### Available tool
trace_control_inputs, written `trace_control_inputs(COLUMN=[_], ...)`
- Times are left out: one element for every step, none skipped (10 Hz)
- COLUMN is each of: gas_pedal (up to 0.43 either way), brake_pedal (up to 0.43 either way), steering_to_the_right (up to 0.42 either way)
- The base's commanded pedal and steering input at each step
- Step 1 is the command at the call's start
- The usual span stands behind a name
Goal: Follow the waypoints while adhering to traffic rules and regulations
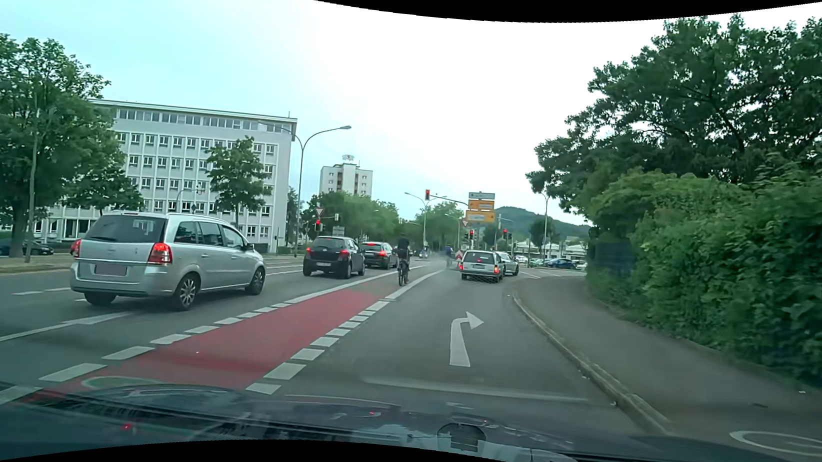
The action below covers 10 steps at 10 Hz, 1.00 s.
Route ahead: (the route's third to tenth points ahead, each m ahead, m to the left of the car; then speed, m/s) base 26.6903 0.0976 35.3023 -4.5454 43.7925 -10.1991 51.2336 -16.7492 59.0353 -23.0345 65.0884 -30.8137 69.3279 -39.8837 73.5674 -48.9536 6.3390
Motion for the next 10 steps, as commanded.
trace_control_inputs(gas_pedal=[0.0, 0.0, 0.0, 0.0, 0.0, 0.0, 0.0, 0.0, 0.0, 0.0], brake_pedal=[0.146, 0.146, 0.152, 0.152, 0.152, 0.152, 0.159, 0.159, 0.165, 0.171], steering_to_the_right=[0.008, 0.014, 0.015, 0.015, 0.012, 0.011, 0.012, 0.015, 0.017, 0.021])
